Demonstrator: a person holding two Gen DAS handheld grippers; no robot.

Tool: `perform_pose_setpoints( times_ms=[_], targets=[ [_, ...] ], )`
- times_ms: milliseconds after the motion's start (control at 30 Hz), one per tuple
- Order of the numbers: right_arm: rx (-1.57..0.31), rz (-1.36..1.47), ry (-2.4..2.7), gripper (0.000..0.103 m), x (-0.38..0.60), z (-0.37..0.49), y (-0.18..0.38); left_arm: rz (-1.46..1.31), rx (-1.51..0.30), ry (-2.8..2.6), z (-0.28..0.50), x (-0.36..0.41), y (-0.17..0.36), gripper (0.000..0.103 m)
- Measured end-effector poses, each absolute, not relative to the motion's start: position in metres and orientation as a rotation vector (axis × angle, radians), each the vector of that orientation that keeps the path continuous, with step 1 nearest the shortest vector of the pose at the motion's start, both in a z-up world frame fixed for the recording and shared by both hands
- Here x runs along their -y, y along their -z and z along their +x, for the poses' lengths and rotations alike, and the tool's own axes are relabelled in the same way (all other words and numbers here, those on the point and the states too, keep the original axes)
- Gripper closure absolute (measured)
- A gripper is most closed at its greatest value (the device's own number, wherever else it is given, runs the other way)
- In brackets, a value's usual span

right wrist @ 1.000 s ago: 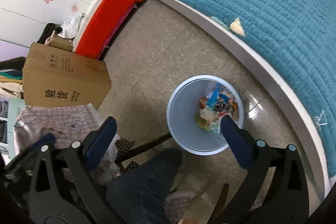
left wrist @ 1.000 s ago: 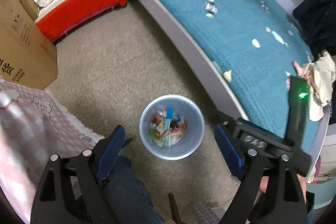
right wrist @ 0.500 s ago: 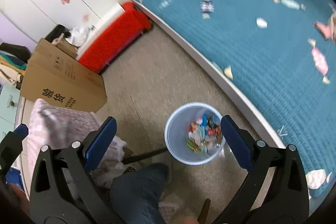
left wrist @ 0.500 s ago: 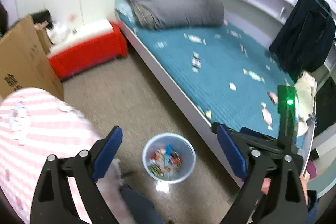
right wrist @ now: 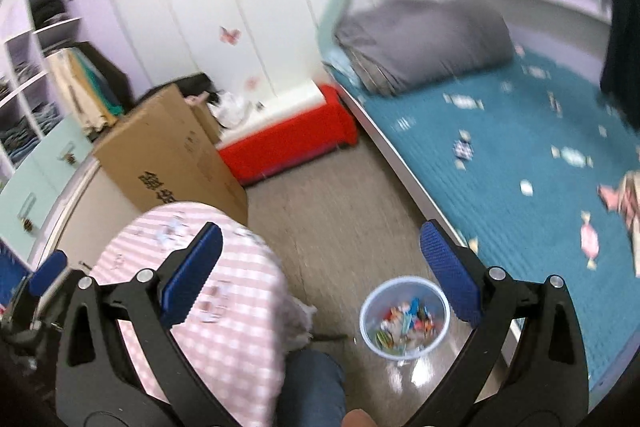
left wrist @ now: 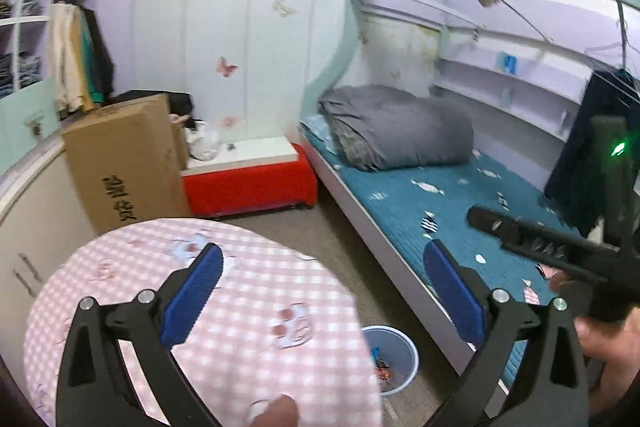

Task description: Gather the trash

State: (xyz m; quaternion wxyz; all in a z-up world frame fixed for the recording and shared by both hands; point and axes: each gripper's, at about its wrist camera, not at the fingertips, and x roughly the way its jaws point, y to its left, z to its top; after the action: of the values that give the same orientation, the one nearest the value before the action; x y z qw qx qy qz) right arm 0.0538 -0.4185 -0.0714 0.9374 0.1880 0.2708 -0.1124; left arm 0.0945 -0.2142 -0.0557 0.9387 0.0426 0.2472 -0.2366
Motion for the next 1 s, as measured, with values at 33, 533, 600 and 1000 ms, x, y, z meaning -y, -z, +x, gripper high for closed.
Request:
perform_pose_setpoints(
  times_ms=[33,533,600,1000],
  targets=[
    [-0.537,0.366,0.22,0.006,0.409,0.051,0.062,0.081,-0.492,0.46,0.091,0.202,0.05,0.005],
    [-0.344,0.126,0.121,0.006,0.282,0.005,-0.026,-0.037,-0.348,0.218,0.04,0.082,-0.02,0.005],
    [-0.328,0.113,0.117,0.006,0.275,0.0,-0.029,-0.042,-0.331,0.214,0.033,0.077,-0.025,0.005],
    [-0.269,0.078,0.129,0.006,0.257,-0.02,-0.044,-0.053,-0.281,0.204,0.003,0.068,-0.04,0.005]
  ],
)
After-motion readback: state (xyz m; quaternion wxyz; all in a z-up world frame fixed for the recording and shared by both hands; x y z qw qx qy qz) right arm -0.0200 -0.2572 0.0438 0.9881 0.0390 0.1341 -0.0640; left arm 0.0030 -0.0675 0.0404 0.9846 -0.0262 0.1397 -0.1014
